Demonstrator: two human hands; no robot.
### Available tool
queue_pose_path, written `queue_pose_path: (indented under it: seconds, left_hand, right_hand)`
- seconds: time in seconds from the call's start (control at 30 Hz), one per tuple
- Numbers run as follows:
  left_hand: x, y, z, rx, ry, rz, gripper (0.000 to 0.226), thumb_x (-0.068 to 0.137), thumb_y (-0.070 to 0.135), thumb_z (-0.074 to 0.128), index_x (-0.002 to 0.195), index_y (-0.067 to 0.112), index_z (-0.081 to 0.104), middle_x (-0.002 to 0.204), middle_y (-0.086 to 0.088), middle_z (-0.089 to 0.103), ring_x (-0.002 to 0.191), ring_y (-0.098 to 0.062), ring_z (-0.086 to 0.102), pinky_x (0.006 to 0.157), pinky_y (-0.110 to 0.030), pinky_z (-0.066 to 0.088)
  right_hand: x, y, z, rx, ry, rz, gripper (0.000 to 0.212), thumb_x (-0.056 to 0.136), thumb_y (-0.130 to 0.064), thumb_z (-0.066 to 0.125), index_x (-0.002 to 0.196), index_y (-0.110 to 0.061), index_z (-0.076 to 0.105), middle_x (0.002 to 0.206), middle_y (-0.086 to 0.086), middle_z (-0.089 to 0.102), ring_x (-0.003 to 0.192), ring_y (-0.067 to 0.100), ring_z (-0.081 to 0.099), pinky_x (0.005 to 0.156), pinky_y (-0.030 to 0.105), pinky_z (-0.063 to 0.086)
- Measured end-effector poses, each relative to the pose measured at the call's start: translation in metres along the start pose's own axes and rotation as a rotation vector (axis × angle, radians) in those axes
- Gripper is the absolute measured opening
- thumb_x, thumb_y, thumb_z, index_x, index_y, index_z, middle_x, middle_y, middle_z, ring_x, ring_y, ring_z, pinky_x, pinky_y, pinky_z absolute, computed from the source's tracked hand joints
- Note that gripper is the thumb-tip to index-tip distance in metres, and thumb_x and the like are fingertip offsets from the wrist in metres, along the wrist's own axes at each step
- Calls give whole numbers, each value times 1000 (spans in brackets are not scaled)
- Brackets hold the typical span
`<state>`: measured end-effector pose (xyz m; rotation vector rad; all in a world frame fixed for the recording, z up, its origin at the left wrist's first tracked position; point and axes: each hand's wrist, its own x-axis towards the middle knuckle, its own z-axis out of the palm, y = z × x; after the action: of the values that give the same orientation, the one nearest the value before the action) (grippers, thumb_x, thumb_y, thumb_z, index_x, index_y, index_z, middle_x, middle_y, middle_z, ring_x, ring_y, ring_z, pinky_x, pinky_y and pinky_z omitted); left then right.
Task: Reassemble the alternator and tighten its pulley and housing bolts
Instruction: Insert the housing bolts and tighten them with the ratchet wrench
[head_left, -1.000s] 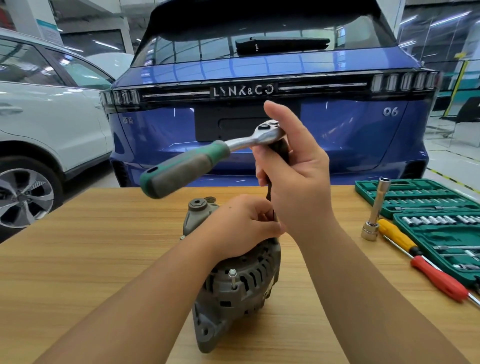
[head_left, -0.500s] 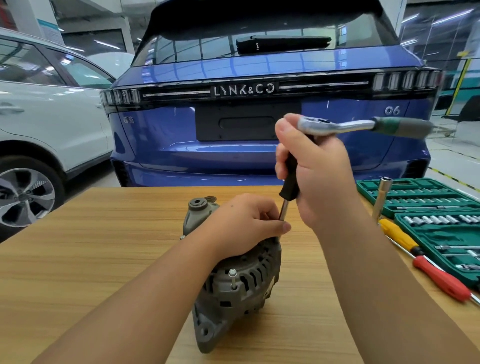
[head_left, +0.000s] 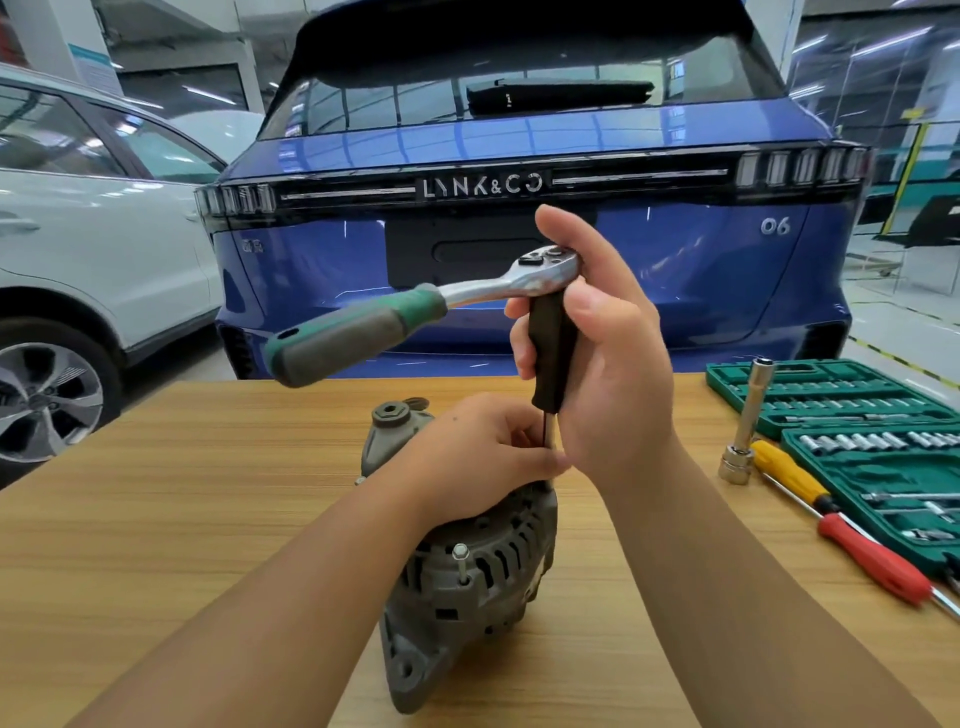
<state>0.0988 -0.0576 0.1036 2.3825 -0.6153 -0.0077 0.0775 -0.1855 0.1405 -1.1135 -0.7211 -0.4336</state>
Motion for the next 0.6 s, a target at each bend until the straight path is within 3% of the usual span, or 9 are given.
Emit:
queue_pose_path:
  seconds: [0.07,0.13,0.2,0.23,0.3,0.4,0.6]
  left_hand:
    - [1,0,0,1,-7,10,17,92,50,68,95,34,75,91,15,75,84,-2,69,87,-42,59]
    - [1,0,0,10,-16,24,19,92,52,68,95,34,74,91,14,74,84,-3,69,86,-42,59]
    - [1,-1,0,20,-20,31,17,91,54,67,92,37,72,89,16,73,82,-1,68,82,-37,60]
    - [2,-2,1,23,-17,27,16,91,55,67,89,39,71,87,18,71,81,1,66,79,-34,59]
    - [3,-3,1,34,2,17,17,90,56,67,85,40,68,86,21,69,79,4,64,73,-29,55]
    - [4,-5,1,26,10,10,15,91,54,67,89,39,70,87,20,71,79,3,66,76,-33,57]
    - [3,-4,1,37,10,23,15,92,51,67,92,37,70,87,18,72,80,4,65,76,-30,56]
  right_hand:
    - [-1,-3,2,-90,27,30,41,82,-43,62,119,-27,63,71,0,59,58,13,50,53,24,44]
    - [-1,-5,4,-160,64,41,21,83,-47,68,94,-29,69,60,-2,54,50,10,46,47,22,40]
    - [2,-7,2,-172,131,59,25,85,-45,71,70,-26,65,53,-2,50,45,11,42,44,25,36]
    - [4,-9,-1,-154,166,96,27,86,-42,72,69,-24,65,53,-2,49,45,12,41,44,27,36]
    - [8,-9,-7,-47,135,182,12,86,-31,71,86,-19,68,58,-2,52,49,13,43,49,26,38]
    - [6,-6,-7,34,28,223,29,84,-16,68,113,-17,64,68,-5,57,59,10,48,59,23,44]
    - [7,-3,-8,110,32,248,19,76,-12,72,91,-20,64,73,-6,61,62,10,51,62,24,42]
